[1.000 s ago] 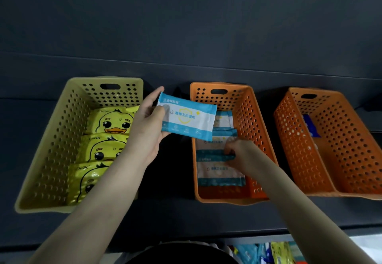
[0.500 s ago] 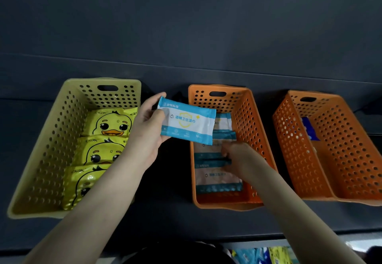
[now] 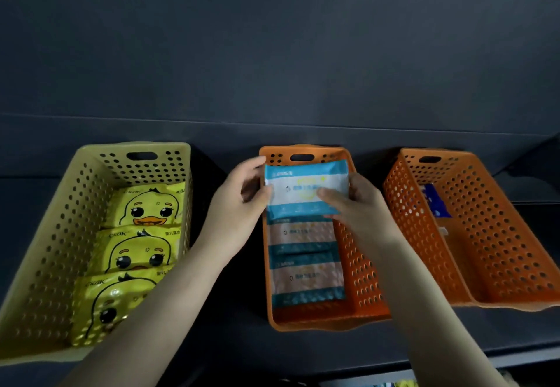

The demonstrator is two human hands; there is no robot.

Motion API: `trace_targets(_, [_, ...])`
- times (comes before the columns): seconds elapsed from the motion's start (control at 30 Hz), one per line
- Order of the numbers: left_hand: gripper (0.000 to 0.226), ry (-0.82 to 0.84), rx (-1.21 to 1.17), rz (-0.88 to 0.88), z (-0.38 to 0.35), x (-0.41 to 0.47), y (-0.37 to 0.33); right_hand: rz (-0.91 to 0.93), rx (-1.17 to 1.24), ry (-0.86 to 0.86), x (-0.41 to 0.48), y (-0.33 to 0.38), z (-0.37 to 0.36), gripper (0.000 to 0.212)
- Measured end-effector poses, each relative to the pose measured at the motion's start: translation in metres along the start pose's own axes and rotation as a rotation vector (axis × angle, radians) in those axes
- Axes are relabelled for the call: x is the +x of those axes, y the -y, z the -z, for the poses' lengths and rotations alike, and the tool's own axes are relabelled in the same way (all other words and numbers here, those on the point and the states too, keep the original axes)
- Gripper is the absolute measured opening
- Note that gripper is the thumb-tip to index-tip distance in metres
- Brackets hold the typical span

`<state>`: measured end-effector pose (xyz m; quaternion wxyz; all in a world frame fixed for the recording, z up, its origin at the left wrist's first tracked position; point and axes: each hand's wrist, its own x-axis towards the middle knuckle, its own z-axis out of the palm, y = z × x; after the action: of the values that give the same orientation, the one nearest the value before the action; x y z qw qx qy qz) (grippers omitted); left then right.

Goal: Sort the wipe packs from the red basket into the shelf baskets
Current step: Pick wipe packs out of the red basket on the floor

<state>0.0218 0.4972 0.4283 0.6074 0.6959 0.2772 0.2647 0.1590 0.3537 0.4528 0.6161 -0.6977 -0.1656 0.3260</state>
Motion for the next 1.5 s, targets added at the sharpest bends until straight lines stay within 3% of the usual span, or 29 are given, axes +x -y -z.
trace_targets(0.07, [0.057,-0.020,0.127,0.074,0.002,0.002,0.012,0.099,-0.288,-0.172,0.013,0.000,0.007,0.021])
trace_targets(0.13, [0.066,0.016,0.146,0.272,0.005,0.003,0.019,0.151,-0.560,-0.263,0.028,-0.002,0.005,0.028])
trace_targets(0.23, [0.055,0.103,-0.082,0.408,0.004,0.003,0.023,0.119,-0.724,-0.199,0.049,-0.013,-0.012,0.044])
trace_targets(0.33, [0.035,0.113,-0.177,0.421,0.005,0.008,0.027,0.021,-0.724,-0.168,0.062,-0.036,-0.026,0.055])
trace_targets(0.4, [0.033,0.131,-0.224,0.452,0.008,0.010,0.028,-0.067,-0.681,-0.172,0.065,-0.046,-0.029,0.061])
trace_targets(0.5, [0.039,0.163,-0.273,0.481,0.011,0.012,0.026,0.118,-0.881,-0.175,0.065,-0.051,-0.029,0.069])
trace_targets(0.57, [0.038,0.185,-0.269,0.488,0.013,0.013,0.026,0.176,-0.987,-0.139,0.068,-0.053,-0.030,0.060])
trace_targets(0.67, [0.037,0.200,-0.263,0.501,0.015,0.013,0.025,0.013,-0.939,-0.073,0.071,-0.059,-0.033,0.045])
trace_targets(0.87, [0.034,0.179,-0.187,0.494,0.013,0.014,0.024,0.064,-0.897,-0.112,0.076,-0.065,-0.039,0.050])
trace_targets(0.97, [0.033,0.167,-0.019,0.425,0.010,0.005,0.016,0.100,-0.919,-0.035,0.071,-0.050,-0.035,0.055])
trace_targets(1.17, [0.054,0.077,0.586,0.133,0.026,-0.015,-0.020,0.267,-0.973,-0.025,0.016,0.005,-0.005,0.054])
trace_targets(1.33, [0.052,0.086,0.804,-0.187,0.053,-0.089,-0.042,0.434,-1.041,-0.173,-0.090,0.010,0.013,0.054])
trace_targets(1.5, [0.046,0.116,0.869,-0.421,0.068,-0.218,-0.029,0.479,-0.982,-0.339,-0.239,-0.054,0.017,0.044])
